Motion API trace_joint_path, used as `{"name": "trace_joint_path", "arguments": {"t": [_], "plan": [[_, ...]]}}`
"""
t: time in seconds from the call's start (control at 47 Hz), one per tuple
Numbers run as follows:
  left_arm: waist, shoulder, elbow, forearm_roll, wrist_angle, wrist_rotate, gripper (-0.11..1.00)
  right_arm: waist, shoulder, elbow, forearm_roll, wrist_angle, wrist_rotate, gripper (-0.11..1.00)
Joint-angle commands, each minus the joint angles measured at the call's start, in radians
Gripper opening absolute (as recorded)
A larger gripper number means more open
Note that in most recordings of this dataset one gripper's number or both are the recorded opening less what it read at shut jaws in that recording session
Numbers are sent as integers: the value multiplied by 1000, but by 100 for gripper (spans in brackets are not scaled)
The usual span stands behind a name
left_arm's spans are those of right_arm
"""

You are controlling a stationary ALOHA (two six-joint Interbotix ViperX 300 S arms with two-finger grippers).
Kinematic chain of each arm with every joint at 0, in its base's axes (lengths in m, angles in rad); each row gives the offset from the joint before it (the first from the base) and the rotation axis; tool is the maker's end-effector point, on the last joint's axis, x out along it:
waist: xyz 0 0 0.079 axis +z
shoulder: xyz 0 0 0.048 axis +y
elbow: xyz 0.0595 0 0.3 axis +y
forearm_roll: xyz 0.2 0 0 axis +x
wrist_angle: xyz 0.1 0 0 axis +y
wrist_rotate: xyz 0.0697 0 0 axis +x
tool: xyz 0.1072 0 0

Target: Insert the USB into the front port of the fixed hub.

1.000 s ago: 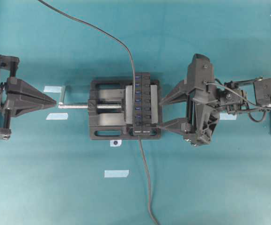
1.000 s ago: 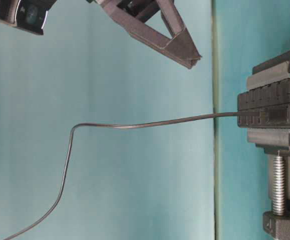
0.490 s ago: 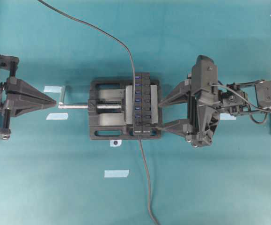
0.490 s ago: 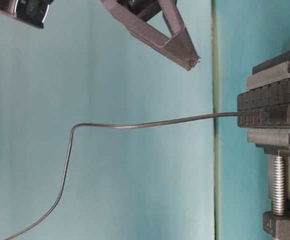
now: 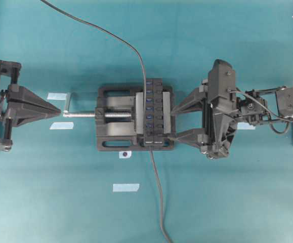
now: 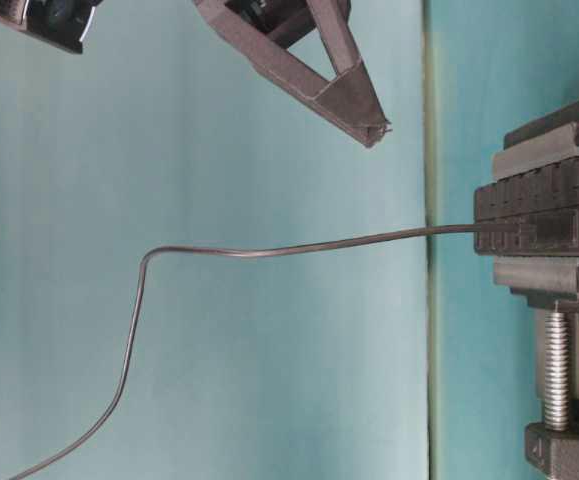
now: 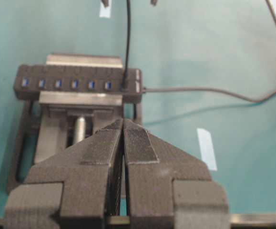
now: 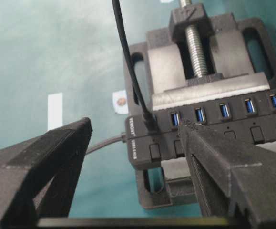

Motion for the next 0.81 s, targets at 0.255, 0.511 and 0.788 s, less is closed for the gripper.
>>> {"name": "trace_joint_path", "arguments": {"t": [0.255, 0.511, 0.788], "plan": [[-14, 17, -11, 2, -11, -3, 0, -3, 5, -11, 0, -12, -3, 79], [-14, 14, -15, 3, -48, -8, 0, -9, 6, -12, 2, -5, -5, 79], [-14, 18, -9, 3, -60, -11, 0, -11, 3, -9, 2, -12, -5, 79]]}}
